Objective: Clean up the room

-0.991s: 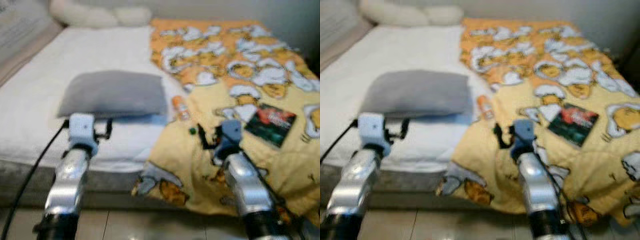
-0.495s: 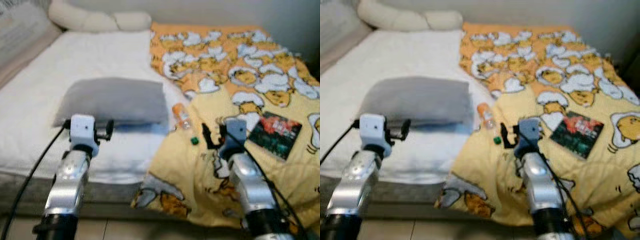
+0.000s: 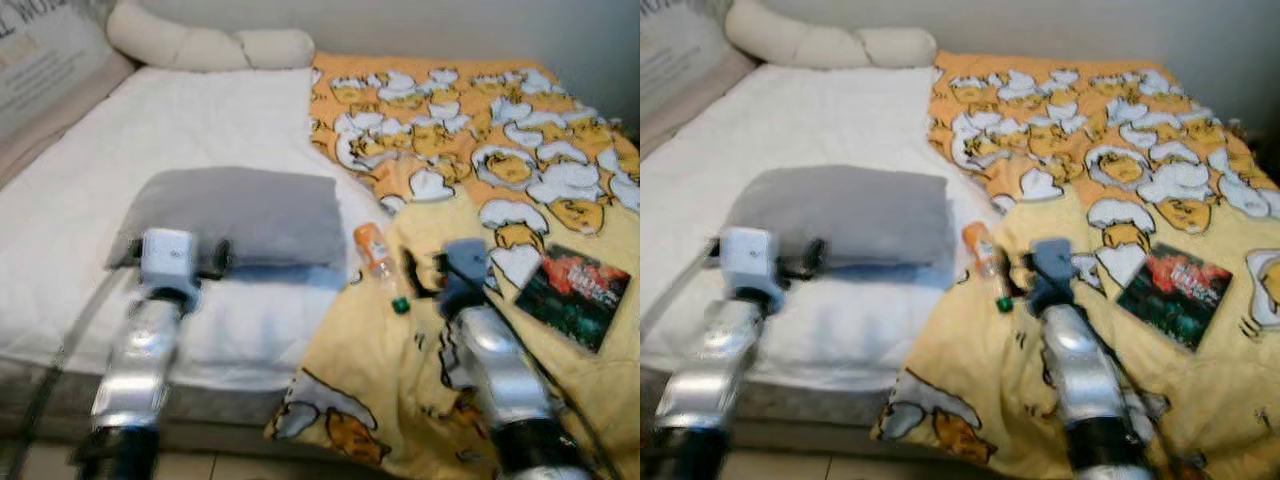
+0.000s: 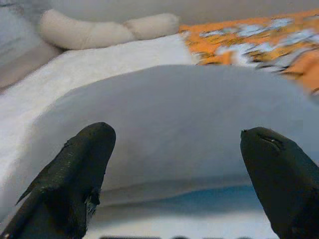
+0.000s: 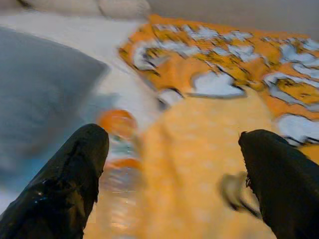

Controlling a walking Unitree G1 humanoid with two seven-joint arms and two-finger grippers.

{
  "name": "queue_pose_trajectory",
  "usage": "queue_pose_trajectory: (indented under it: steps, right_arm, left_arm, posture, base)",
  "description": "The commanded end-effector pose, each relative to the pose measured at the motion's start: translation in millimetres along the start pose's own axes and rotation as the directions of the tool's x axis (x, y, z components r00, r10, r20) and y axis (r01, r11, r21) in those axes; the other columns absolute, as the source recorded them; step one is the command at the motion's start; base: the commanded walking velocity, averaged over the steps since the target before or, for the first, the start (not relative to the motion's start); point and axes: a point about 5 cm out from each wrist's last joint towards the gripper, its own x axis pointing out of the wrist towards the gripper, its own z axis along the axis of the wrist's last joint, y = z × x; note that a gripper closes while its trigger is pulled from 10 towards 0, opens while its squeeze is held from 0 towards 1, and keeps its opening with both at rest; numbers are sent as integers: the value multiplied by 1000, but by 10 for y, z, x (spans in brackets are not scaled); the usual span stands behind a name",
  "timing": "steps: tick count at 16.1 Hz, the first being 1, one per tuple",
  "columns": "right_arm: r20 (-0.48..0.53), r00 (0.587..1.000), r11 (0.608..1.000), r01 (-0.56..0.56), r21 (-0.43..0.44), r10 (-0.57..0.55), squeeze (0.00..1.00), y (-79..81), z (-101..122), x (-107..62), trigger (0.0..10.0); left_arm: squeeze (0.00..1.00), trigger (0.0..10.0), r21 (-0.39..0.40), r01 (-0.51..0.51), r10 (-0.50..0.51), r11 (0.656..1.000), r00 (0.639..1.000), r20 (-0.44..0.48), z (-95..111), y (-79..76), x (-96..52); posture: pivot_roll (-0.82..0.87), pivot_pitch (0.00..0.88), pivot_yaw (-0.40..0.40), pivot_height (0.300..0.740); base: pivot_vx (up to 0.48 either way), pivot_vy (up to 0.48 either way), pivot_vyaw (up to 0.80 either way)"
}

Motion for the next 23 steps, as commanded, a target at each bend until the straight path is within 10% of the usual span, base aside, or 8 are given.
queue_pose_trajectory:
  steps: [1, 7, 8, 10, 14, 15, 19, 23]
  right_arm:
    - [35, 999, 1000, -25, -8, 25, 0, 84, 100, 43, 10000]
    - [-49, 999, 1000, -23, 3, 23, 0, 14, 66, 126, 10000]
    - [-72, 997, 999, -33, 4, 33, 816, 6, 53, 145, 10000]
    - [-126, 990, 998, -70, -4, 68, 1000, 11, 42, 205, 10000]
    - [-287, 951, 990, -135, -47, 116, 1000, 3, -13, 348, 10000]
    - [-362, 925, 986, -150, -74, 113, 0, -12, -61, 385, 10000]
    - [-501, 856, 976, -198, -91, 127, 0, 12, -169, 444, 10000]
    - [-561, 827, 987, -108, -118, 23, 0, -65, -325, 408, 10000]
  left_arm:
    - [0, 10000, 18, -28, 28, 999, 1000, -6, 2, 111, -11]
    - [0, 10000, 30, 92, -91, 995, 995, -27, -16, -13, 5]
    - [0, 10000, 45, 129, -128, 991, 991, -30, -20, -44, -8]
    - [0, 10000, 78, 207, -205, 975, 978, -39, -25, -88, -35]
    - [0, 10000, 148, 434, -423, 889, 901, -97, 5, -174, -84]
    - [0, 10000, 173, 521, -503, 836, 853, -141, 3, -195, -105]
    - [0, 10000, 162, 739, -694, 654, 672, -258, 2, -185, -224]
    - [0, 10000, 143, 765, -721, 627, 640, -265, 32, -179, -230]
  posture:
    - [10, 0, 12, 740]
    - [5, 0, 19, 740]
    - [6, 0, 19, 740]
    - [5, 0, 21, 740]
    - [23, 0, 18, 740]
    - [27, 0, 17, 740]
    - [35, 0, 25, 740]
    - [40, 0, 31, 740]
  base:
    - [337, 0, 800]
    - [224, 0, 133]
    - [0, 0, 0]
    - [0, 0, 0]
    - [0, 0, 0]
    - [0, 0, 0]
    - [0, 0, 0]
    - [0, 0, 0]
